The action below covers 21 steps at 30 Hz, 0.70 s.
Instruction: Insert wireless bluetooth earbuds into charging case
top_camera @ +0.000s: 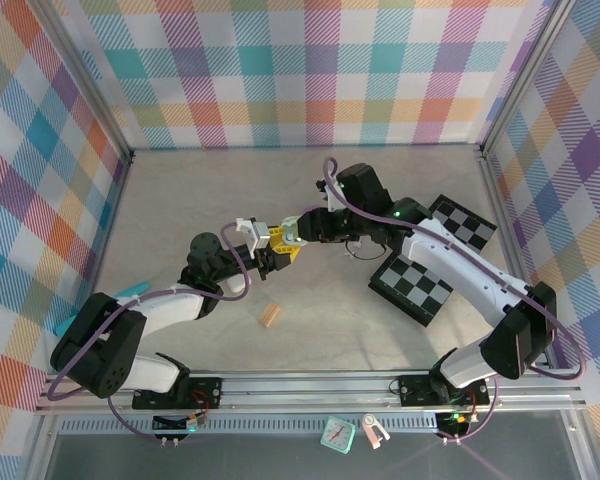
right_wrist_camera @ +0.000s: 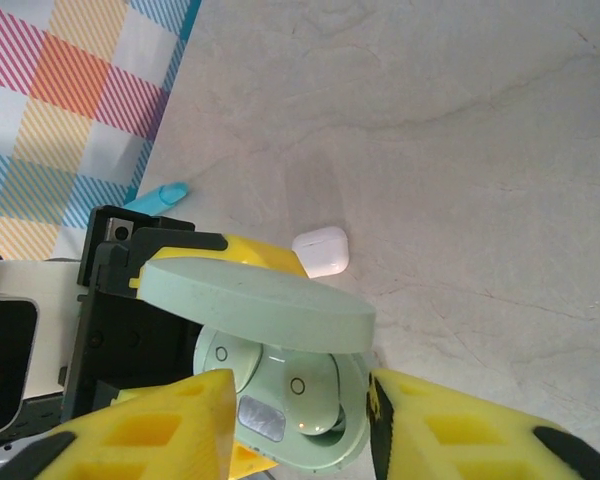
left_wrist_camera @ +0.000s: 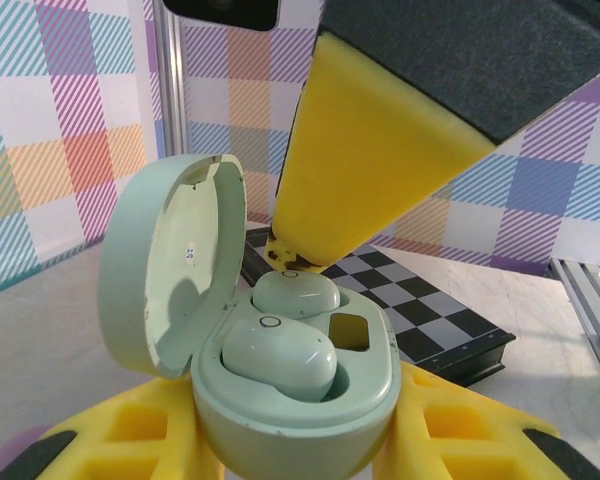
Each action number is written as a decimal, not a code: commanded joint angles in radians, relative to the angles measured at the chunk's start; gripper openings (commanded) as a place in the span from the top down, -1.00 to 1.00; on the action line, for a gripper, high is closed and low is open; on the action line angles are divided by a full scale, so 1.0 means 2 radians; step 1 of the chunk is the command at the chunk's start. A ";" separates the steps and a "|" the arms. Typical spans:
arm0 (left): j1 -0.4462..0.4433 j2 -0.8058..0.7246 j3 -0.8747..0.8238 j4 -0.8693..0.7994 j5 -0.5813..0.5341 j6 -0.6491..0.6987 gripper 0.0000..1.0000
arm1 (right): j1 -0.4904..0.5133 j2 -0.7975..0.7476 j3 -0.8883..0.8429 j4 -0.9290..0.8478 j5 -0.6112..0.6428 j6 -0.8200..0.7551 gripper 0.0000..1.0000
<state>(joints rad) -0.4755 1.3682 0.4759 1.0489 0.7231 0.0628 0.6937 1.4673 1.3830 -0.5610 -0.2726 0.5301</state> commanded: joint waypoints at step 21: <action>-0.007 -0.006 0.017 0.032 0.007 0.006 0.49 | -0.015 0.026 0.071 0.005 0.062 0.005 -0.18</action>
<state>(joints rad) -0.4774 1.3682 0.4763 1.0531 0.7212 0.0677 0.6693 1.4860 1.4975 -0.4999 -0.1608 0.5190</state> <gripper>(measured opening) 0.340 0.593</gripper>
